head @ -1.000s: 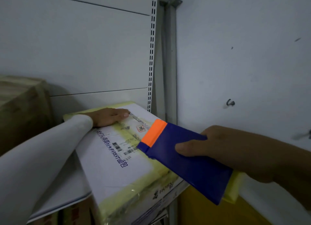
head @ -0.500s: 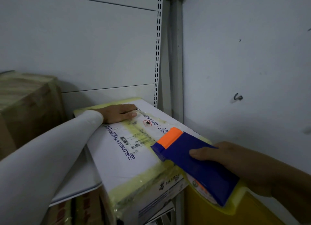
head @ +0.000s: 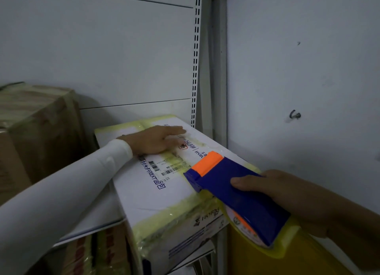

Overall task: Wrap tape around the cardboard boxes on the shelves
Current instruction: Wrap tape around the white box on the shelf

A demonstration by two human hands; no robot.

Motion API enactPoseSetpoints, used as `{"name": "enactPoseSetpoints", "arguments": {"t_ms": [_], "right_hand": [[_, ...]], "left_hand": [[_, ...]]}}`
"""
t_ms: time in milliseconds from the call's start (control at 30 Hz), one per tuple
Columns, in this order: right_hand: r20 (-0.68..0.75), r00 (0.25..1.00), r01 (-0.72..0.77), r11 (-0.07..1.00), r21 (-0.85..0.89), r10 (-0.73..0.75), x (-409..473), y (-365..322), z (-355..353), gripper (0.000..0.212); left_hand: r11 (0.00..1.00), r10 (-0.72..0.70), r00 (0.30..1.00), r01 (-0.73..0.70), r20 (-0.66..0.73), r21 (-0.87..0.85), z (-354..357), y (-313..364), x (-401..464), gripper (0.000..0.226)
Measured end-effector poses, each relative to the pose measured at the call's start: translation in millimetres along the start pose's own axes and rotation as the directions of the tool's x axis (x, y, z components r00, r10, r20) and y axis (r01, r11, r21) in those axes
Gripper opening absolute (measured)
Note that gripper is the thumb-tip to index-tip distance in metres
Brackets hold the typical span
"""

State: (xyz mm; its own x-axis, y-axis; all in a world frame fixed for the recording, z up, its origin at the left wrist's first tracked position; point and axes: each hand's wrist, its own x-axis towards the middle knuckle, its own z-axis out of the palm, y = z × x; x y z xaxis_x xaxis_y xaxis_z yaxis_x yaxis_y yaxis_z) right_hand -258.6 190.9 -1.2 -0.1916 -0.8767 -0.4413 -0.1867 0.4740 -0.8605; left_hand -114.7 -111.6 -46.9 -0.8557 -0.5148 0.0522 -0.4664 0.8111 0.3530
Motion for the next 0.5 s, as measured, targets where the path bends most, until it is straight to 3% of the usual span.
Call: {"name": "enactPoseSetpoints", "arguments": {"t_ms": [133,500], "right_hand": [[0.013,1.0,0.01,1.0,0.001,-0.01,1.7,1.7,0.0,0.041],[0.005,0.995,0.102,0.995,0.008,-0.102,7.1,10.7,-0.9,0.039]], "left_hand": [[0.997,0.065,0.974,-0.071,0.215,0.019,21.9,24.1,-8.7,0.07],[0.995,0.049,0.981,-0.064,0.186,0.075,23.4,23.2,-10.8,0.081]]}}
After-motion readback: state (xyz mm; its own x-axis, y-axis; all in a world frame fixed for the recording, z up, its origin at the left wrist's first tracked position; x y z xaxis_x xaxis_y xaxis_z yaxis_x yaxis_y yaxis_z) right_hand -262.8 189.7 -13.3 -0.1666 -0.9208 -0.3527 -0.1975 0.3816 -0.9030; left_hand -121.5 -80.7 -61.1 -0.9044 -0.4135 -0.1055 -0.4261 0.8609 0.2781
